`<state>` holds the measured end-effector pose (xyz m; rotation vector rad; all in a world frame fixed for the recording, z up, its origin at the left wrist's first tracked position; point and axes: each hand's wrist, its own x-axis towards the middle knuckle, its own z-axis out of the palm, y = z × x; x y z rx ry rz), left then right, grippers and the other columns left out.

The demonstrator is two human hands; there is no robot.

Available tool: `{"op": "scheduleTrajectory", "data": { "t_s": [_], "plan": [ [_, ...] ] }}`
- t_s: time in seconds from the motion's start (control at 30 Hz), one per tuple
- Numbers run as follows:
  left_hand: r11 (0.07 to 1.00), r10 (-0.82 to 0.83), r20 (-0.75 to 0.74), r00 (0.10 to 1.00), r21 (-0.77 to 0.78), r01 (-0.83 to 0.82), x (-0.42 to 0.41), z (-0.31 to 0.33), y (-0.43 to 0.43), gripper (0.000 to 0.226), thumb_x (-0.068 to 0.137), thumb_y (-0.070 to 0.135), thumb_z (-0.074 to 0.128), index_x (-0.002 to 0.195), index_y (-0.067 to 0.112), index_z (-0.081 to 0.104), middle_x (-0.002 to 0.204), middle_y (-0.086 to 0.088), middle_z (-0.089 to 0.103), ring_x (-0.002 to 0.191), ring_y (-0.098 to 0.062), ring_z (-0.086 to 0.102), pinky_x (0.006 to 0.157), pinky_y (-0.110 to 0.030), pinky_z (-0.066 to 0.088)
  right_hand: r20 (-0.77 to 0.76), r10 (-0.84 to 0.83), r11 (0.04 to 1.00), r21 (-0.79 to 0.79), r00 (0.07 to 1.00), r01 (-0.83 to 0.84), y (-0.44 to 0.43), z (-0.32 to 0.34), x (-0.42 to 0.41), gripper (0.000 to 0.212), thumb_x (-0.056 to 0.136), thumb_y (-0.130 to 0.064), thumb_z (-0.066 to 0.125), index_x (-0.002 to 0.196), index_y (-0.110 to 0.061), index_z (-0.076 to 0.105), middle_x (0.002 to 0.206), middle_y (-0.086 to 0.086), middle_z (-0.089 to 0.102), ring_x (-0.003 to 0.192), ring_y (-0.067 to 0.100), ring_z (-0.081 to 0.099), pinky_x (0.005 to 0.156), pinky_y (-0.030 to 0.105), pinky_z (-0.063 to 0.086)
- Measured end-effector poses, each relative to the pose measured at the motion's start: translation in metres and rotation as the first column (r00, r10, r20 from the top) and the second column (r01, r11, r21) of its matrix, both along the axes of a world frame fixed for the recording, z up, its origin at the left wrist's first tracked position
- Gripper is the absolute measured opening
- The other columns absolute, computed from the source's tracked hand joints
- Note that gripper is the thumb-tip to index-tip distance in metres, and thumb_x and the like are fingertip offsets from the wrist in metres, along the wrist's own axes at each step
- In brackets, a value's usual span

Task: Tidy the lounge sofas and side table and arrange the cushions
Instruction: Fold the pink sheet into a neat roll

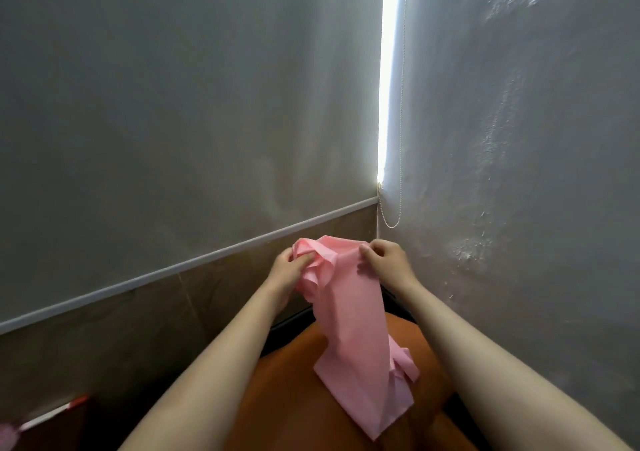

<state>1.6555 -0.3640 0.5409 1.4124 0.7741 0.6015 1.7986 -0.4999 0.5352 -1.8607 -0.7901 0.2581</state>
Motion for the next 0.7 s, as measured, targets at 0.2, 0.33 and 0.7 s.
{"op": "scheduleTrajectory", "data": {
  "t_s": [0.2,0.33,0.7],
  "plan": [
    [0.996,0.09,-0.104,0.99,0.033,-0.087,-0.004,-0.002,0.007,0.049,0.09,0.024,0.066,0.133,0.007,0.047,0.123,-0.01,0.059,0.096,-0.021,0.06,0.067,-0.03,0.048,-0.059,0.023,0.993,0.113,0.998,-0.017,0.001,0.006,0.001,0.031,0.095,-0.026,0.056,0.065,-0.02,0.055,0.064,-0.005,0.058,0.066,0.012,0.051,0.067,0.032,0.041],
    [0.99,0.084,-0.152,0.985,0.128,-0.064,-0.006,-0.003,0.005,0.063,0.083,0.021,0.074,0.137,0.01,0.043,0.126,-0.006,0.049,0.112,-0.02,0.05,0.088,-0.032,0.04,-0.074,0.051,0.985,0.17,0.996,-0.037,0.004,0.012,-0.002,0.028,0.095,-0.025,0.056,0.068,-0.018,0.058,0.064,-0.006,0.058,0.066,0.011,0.053,0.067,0.03,0.042],
    [0.987,-0.143,-0.254,0.957,0.033,0.156,-0.01,-0.006,-0.01,0.042,0.091,0.052,0.055,0.09,0.012,0.068,0.086,-0.005,0.068,0.074,-0.019,0.062,0.065,-0.028,0.048,-0.095,0.108,0.966,0.244,0.99,-0.082,0.003,0.015,-0.016,0.025,0.096,-0.02,0.056,0.073,-0.014,0.062,0.067,-0.004,0.056,0.066,0.01,0.052,0.064,0.024,0.04]
  ]
}}
